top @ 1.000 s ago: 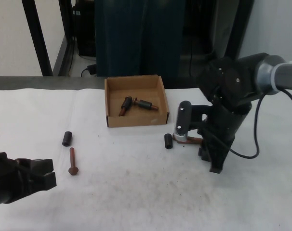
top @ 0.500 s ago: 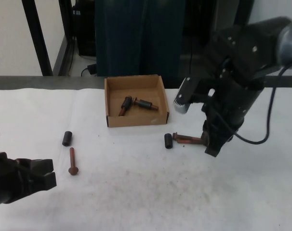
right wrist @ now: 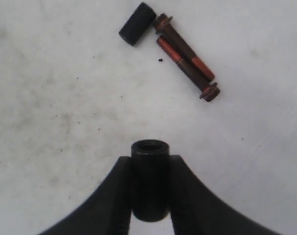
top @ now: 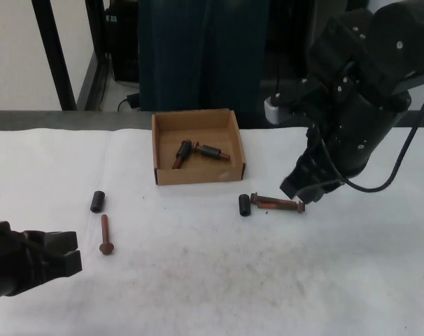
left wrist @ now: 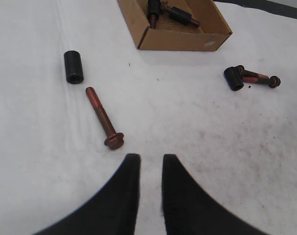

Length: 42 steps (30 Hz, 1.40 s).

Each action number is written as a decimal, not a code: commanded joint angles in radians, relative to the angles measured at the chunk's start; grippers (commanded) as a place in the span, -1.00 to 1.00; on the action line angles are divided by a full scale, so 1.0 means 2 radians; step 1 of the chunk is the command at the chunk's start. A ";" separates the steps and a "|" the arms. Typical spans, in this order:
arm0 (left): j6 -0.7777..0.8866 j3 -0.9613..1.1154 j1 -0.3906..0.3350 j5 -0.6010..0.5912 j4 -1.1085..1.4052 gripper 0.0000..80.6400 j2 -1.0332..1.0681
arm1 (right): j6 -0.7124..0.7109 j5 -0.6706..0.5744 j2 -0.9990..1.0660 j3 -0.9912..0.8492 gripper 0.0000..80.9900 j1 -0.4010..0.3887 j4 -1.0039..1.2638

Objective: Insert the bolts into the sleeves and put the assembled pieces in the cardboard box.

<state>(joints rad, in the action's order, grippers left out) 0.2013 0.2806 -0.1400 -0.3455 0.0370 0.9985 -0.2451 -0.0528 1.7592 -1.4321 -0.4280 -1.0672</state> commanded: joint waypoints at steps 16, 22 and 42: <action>0.105 0.004 0.007 0.051 0.052 -0.60 0.001 | -0.004 -0.005 -0.056 -0.008 -1.00 -0.040 0.031; 0.031 0.004 0.019 0.024 0.043 -0.60 0.001 | -0.005 0.057 -0.088 -0.008 -1.00 -0.040 0.031; -0.041 0.180 0.019 0.018 -0.116 -0.60 0.106 | -0.005 0.172 -0.132 -0.008 -1.00 -0.039 0.038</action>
<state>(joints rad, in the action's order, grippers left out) 0.1258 0.6017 -0.1049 -0.3473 -0.1811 1.1734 -0.2527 0.2521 1.5334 -1.4369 -0.5058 -1.0024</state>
